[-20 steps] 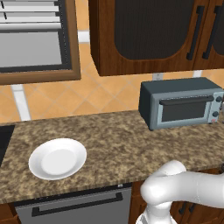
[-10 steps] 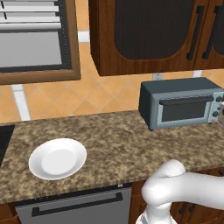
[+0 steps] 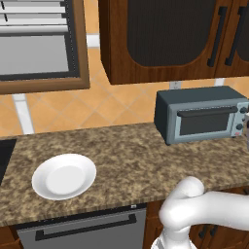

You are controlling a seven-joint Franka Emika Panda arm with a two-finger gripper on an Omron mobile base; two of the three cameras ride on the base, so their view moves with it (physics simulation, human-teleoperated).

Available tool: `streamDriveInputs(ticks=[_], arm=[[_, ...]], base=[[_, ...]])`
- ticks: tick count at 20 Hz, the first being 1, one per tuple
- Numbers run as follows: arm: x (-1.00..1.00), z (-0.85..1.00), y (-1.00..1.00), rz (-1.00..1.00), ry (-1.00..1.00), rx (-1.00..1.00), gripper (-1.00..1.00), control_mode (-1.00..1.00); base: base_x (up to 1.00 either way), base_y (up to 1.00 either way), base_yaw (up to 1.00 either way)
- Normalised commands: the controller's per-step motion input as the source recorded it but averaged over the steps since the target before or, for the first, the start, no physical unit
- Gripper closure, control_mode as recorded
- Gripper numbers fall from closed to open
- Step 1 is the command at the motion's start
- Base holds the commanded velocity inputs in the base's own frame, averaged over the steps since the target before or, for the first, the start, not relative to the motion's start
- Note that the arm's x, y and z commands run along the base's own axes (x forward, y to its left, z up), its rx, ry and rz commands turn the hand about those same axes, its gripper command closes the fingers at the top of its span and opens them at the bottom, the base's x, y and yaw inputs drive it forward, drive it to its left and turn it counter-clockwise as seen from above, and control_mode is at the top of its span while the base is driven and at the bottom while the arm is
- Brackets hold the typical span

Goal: Pick up the kebab skewer and baguette bread, and place them inside the toaster oven. Close the toaster oven door and start by setting the timer.

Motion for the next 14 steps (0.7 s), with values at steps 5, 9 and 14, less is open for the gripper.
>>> streamDriveInputs(ticks=[5,9,14], arm=[[0.10,-0.13,-0.02,0.00,-0.01,0.00,-1.00,-1.00],[0.09,-0.14,0.00,0.00,0.00,0.00,-1.00,-1.00],[0.06,-0.10,-0.07,0.00,0.00,0.00,-1.00,-1.00]], base=[[0.00,0.00,0.00],[0.00,0.00,0.00],[0.00,0.00,0.00]])
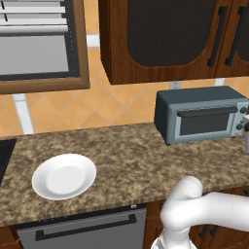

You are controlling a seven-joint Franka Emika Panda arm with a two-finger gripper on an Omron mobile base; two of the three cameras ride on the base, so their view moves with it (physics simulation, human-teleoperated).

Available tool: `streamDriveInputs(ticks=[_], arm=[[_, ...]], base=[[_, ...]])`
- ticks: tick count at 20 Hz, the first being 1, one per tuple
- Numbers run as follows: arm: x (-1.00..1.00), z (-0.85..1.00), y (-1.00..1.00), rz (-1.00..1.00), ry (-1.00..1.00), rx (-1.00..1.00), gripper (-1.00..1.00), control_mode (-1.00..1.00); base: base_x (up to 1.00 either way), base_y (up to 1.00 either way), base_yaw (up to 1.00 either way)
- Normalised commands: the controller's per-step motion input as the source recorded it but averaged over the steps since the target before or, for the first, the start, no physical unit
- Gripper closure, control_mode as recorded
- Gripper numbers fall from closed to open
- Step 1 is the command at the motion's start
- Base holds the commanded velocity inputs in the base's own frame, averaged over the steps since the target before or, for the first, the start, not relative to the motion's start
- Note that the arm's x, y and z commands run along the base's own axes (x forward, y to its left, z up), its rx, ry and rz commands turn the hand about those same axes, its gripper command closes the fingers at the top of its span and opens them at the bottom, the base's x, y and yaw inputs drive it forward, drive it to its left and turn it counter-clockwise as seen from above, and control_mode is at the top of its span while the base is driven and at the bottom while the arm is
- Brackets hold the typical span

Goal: Pick up the kebab skewer and baguette bread, and place them inside the toaster oven. Close the toaster oven door and start by setting the timer.

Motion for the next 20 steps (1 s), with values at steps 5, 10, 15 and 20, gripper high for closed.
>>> streamDriveInputs(ticks=[5,10,15,20], arm=[[0.20,-0.01,-0.10,0.00,0.00,0.00,-1.00,-1.00],[0.15,-0.02,-0.05,0.00,0.00,0.00,-1.00,-1.00],[0.04,-0.11,-0.10,0.00,0.00,0.00,-1.00,-1.00],[0.08,-0.13,-0.14,0.00,0.00,0.00,-1.00,-1.00]], base=[[0.00,0.00,0.00],[0.00,0.00,0.00],[0.00,0.00,0.00],[0.00,0.00,0.00]])
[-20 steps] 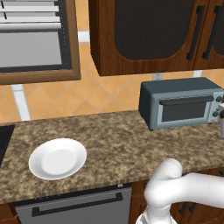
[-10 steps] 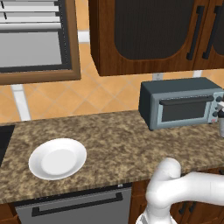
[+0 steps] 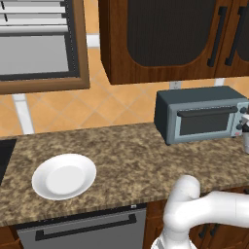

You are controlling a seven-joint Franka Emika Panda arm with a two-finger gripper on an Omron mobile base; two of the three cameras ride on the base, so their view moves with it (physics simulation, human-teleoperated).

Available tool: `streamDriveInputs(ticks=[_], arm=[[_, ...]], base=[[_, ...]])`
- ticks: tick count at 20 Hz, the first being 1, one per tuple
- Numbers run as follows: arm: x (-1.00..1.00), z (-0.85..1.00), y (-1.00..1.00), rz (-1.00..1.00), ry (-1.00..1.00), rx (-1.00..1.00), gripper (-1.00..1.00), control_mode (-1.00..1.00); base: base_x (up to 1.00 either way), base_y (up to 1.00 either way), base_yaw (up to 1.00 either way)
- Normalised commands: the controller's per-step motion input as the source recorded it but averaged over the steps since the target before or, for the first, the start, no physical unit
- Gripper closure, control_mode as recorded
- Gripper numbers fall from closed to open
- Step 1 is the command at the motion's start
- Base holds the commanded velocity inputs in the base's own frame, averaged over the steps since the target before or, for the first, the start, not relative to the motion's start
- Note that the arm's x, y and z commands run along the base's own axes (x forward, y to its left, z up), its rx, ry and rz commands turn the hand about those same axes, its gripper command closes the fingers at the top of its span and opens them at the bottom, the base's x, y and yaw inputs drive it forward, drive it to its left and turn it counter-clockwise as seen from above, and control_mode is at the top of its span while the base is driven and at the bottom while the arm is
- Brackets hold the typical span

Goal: Pick up the kebab skewer and baguette bread, and place them inside the toaster oven. Close the toaster oven door and start by setting the timer.

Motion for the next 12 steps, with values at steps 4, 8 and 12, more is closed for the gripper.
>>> streamDriveInputs(ticks=[4,8,12], arm=[[0.11,-0.01,-0.03,0.00,-0.03,0.00,-1.00,-1.00],[0.09,0.00,0.00,0.00,-0.01,0.00,-1.00,-1.00],[0.09,0.00,0.00,0.00,0.00,0.00,-1.00,-1.00]], base=[[0.00,0.00,0.00],[0.00,0.00,0.00],[0.00,0.00,0.00]])
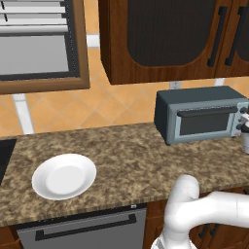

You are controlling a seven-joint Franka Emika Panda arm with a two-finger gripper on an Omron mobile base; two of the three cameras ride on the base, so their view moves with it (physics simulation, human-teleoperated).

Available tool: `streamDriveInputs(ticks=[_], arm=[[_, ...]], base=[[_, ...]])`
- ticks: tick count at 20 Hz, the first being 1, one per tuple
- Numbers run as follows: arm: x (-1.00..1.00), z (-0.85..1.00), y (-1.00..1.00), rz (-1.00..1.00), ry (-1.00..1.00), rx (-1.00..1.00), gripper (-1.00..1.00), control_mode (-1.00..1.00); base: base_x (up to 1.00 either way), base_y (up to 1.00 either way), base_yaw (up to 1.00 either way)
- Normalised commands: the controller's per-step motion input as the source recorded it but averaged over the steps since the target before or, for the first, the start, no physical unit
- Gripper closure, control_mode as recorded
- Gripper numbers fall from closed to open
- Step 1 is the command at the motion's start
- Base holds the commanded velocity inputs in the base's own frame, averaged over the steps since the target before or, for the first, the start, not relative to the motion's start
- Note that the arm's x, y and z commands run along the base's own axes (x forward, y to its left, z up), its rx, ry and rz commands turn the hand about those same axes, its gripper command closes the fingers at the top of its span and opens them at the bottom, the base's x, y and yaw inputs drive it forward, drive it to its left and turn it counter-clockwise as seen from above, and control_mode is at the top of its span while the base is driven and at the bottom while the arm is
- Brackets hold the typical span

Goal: Pick up the kebab skewer and baguette bread, and place them inside the toaster oven. Close the toaster oven door and start by setting the timer.

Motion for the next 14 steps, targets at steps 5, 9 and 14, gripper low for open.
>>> streamDriveInputs(ticks=[5,9,14], arm=[[0.17,0.00,0.00,0.00,0.00,0.00,-1.00,-1.00],[0.14,-0.02,-0.03,0.00,0.00,0.00,-1.00,-1.00],[0.14,-0.03,-0.09,0.00,0.00,0.00,-1.00,-1.00]], base=[[0.00,0.00,0.00],[0.00,0.00,0.00],[0.00,0.00,0.00]])
